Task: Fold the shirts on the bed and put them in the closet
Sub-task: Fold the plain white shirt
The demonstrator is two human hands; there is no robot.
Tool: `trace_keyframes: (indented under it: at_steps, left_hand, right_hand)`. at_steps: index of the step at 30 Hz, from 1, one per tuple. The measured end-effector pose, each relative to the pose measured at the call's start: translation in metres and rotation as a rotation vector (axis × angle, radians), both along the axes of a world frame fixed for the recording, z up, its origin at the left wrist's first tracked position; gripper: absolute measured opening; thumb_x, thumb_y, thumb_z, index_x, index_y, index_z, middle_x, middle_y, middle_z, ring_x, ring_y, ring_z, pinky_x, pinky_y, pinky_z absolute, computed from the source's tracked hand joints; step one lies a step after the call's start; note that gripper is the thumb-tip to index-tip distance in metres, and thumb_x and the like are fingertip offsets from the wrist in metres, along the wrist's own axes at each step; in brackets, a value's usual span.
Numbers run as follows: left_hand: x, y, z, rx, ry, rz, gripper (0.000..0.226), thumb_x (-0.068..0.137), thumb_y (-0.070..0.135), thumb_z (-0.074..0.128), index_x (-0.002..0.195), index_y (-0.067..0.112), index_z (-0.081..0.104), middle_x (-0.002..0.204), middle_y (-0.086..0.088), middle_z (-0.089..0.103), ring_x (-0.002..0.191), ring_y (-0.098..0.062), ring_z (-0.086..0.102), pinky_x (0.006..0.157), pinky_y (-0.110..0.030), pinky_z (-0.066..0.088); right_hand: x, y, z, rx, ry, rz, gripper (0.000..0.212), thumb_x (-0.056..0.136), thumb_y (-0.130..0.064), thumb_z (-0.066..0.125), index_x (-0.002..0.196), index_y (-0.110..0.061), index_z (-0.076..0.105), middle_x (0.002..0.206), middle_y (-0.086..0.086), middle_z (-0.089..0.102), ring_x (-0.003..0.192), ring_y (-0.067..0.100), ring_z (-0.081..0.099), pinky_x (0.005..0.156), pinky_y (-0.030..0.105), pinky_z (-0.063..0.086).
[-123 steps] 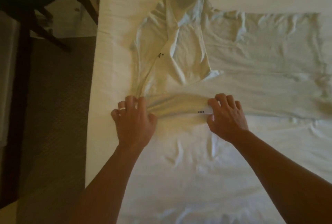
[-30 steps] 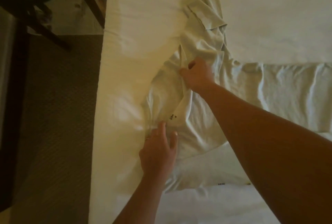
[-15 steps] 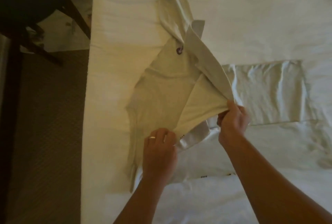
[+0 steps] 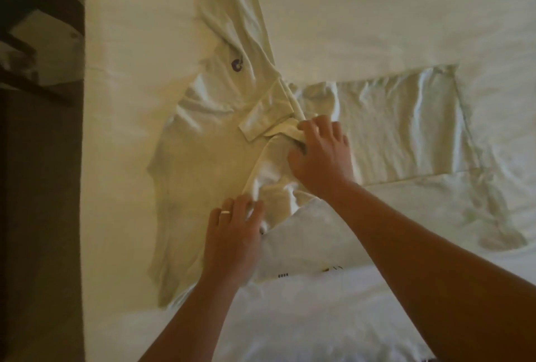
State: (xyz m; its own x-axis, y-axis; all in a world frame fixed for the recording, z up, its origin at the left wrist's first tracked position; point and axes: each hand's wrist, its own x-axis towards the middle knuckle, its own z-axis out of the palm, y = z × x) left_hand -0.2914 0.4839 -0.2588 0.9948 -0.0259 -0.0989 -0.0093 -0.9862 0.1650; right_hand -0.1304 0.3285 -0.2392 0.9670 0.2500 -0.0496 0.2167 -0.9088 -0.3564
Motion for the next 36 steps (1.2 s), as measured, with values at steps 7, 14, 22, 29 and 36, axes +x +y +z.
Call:
trace_keyframes:
  at_steps: [7,14,22,29,36]
  left_hand:
    - [0.004,0.004,0.01,0.001,0.114,0.018,0.043,0.073,0.029,0.058,0.114,0.019,0.068,0.117,-0.008,0.06,0.089,-0.031,0.062,0.081,-0.045,0.044]
    - [0.038,-0.04,0.012,0.016,0.154,-0.011,0.047,0.08,0.046,0.06,0.117,0.017,0.063,0.117,-0.011,0.062,0.096,-0.034,0.063,0.075,-0.044,0.047]
    - [0.038,-0.038,0.005,-0.013,-0.062,-0.15,0.037,0.087,0.027,0.054,0.115,0.013,0.073,0.113,-0.011,0.069,0.093,-0.037,0.063,0.072,-0.043,0.049]
    - [0.015,-0.045,-0.001,-0.031,0.087,-0.202,0.052,0.089,0.026,0.046,0.137,0.015,0.064,0.143,-0.017,0.056,0.117,-0.044,0.06,0.091,-0.055,0.053]
    - [-0.021,-0.067,-0.002,-0.043,0.032,-0.343,0.048,0.105,0.035,0.036,0.145,0.019,0.057,0.151,-0.019,0.049,0.132,-0.046,0.051,0.105,-0.058,0.044]
  right_hand:
    - [0.045,0.027,-0.015,-0.154,0.131,0.17,0.025,0.097,-0.025,0.048,0.115,-0.021,0.065,0.12,0.002,0.059,0.114,0.027,0.052,0.098,0.043,0.04]
    - [0.049,-0.014,0.012,0.723,0.223,-0.65,0.016,0.1,-0.026,0.057,0.088,-0.018,0.064,0.072,-0.012,0.058,0.058,-0.005,0.051,0.055,0.014,0.039]
    - [-0.001,-0.157,0.033,1.445,0.126,-1.486,0.008,0.087,-0.019,0.066,0.093,-0.017,0.072,0.086,0.002,0.073,0.085,0.023,0.072,0.066,0.033,0.058]
    - [-0.028,-0.202,0.001,1.472,0.583,-1.393,0.038,0.092,-0.028,0.068,0.128,-0.017,0.065,0.118,0.01,0.072,0.104,0.027,0.072,0.073,0.039,0.061]
    - [-0.043,-0.248,0.013,1.413,0.368,-1.537,0.041,0.079,-0.033,0.082,0.114,-0.019,0.067,0.11,0.007,0.072,0.094,0.027,0.073,0.074,0.042,0.062]
